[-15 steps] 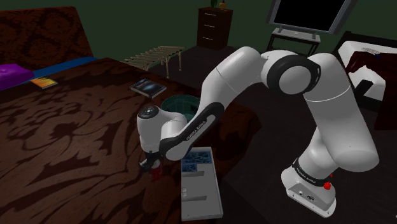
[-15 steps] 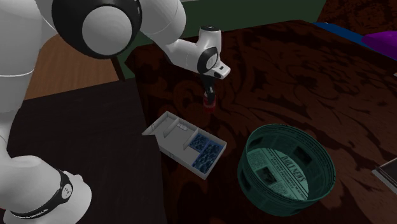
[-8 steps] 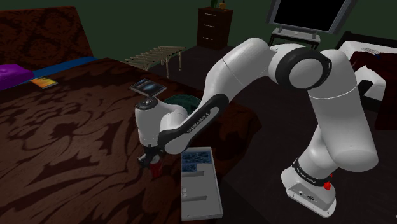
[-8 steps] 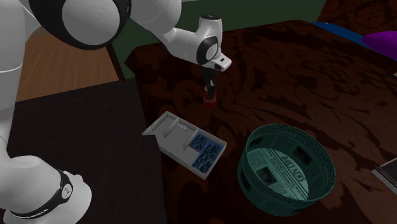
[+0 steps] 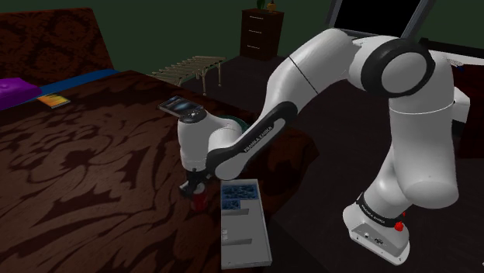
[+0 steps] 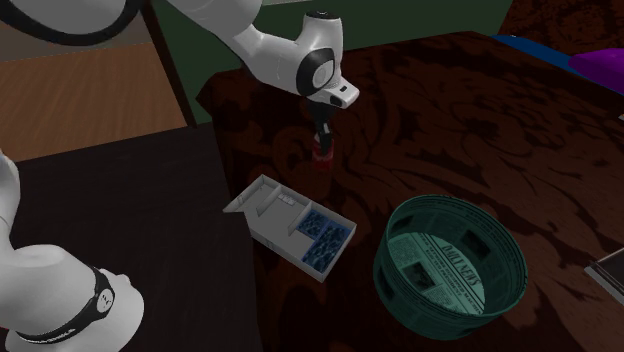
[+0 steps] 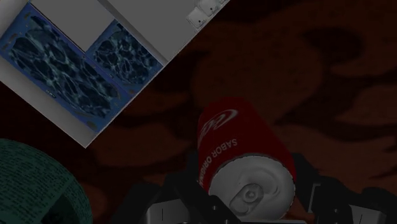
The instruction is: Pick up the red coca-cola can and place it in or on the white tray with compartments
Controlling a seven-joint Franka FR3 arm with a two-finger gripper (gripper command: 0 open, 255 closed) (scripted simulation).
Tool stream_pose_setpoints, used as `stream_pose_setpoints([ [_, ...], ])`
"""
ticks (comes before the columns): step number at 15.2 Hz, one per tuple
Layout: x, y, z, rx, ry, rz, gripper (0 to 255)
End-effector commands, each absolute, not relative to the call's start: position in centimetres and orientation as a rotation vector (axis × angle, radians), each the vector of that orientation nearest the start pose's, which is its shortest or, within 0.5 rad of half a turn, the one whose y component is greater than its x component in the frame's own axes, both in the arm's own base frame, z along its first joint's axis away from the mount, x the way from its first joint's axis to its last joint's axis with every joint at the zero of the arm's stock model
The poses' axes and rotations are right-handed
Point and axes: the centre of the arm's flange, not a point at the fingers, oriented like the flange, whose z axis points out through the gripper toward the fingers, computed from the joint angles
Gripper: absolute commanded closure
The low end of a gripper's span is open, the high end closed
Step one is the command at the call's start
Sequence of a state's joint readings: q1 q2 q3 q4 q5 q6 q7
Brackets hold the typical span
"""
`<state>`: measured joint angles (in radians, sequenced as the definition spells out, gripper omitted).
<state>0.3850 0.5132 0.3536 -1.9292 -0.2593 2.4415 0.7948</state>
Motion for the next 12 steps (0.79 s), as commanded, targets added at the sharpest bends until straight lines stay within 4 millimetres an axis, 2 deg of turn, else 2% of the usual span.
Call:
stream_pose_setpoints([
  [1, 45.2, 39.7, 24.2, -3.109, -0.146, -0.048, 255],
  [12, 35.9, 28.8, 26.6, -3.109, -0.146, -0.048, 255],
])
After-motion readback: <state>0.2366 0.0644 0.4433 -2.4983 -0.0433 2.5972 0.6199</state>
